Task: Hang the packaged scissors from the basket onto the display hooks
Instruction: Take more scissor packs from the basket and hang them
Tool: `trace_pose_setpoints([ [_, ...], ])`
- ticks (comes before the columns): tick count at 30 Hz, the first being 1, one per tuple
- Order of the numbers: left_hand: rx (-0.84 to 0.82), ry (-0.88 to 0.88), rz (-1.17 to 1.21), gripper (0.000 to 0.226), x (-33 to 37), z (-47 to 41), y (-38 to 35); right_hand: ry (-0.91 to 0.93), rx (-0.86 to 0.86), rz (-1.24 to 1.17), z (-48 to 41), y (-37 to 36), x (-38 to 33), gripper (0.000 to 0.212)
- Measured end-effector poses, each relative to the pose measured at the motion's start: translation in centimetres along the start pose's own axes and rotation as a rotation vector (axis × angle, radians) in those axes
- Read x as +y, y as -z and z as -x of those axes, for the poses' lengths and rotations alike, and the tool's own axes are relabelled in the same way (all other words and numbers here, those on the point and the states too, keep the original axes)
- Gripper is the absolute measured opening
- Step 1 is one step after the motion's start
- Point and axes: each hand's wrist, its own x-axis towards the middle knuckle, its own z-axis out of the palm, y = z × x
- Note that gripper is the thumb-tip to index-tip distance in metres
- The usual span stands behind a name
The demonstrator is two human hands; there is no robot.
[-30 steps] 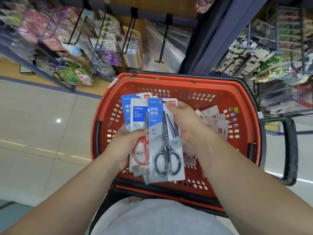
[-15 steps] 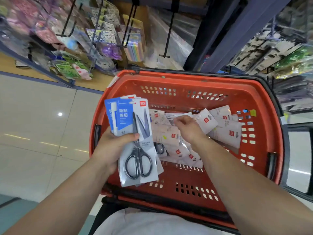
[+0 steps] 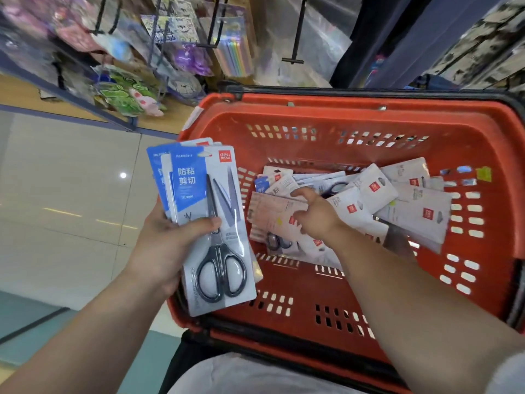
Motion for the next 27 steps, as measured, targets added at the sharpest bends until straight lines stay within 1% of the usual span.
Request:
trace_pose_setpoints([
  [2,0.004,-0.004,0.019,0.068,0.1,0.1,-0.1,0.028,-0.036,-0.049,0.8,0.6,-0.9,0.019],
  [5,0.013,-0.007,0.054,0.068,0.3,0.4,-0.3,0.029,-0.166,-0.160,2.6,2.3,-1.7,0.015],
  [6,0.012,-0.010,0.058,0.069,0.4,0.6,-0.3,0.036,-0.214,-0.198,3.5,3.1,-1.9,0.019],
  [8,0.020,-0.017,0.062,0.072,0.6,1.0,-0.5,0.034,-0.324,-0.291,5.2,4.8,-2.2,0.044],
  [9,0.025,-0.021,0.064,0.071,0.8,1.2,-0.6,0.035,-0.359,-0.319,5.8,5.5,-2.1,0.047],
  [11,0.026,-0.027,0.071,0.066,1.0,1.8,-0.7,0.061,-0.361,-0.246,6.7,6.5,-1.7,0.035],
  [13,0.029,-0.035,0.071,0.064,1.2,2.4,-0.8,0.098,-0.281,-0.123,7.8,7.1,-1.4,0.035],
  [14,0.034,-0.041,0.068,0.063,1.3,2.7,-0.8,0.136,-0.196,-0.093,8.4,7.4,-1.3,0.032],
  [16,0.047,-0.050,0.068,0.063,1.4,3.3,-1.1,0.197,-0.034,-0.105,9.7,8.4,-1.3,0.017],
  [18,0.062,-0.059,0.064,0.062,1.5,3.8,-1.5,0.230,0.076,-0.097,11.4,9.8,-1.7,0.008],
  [21,0.081,-0.071,0.059,0.062,1.8,4.3,-2.7,0.299,0.209,0.082,13.1,11.8,-1.8,0.008],
  [23,0.079,-0.085,0.016,0.051,1.9,4.3,-3.7,0.349,0.283,0.221,14.1,12.9,-2.4,0.013],
  [24,0.078,-0.090,-0.003,0.046,1.8,4.3,-4.2,0.388,0.309,0.221,14.6,13.4,-2.8,0.016],
  [25,0.075,-0.098,-0.014,0.043,1.9,4.4,-4.8,0.427,0.307,0.159,15.1,13.9,-3.2,0.016],
  [27,0.078,-0.119,-0.037,0.041,2.2,4.5,-6.2,0.460,0.222,-0.097,16.0,14.8,-3.9,0.013],
])
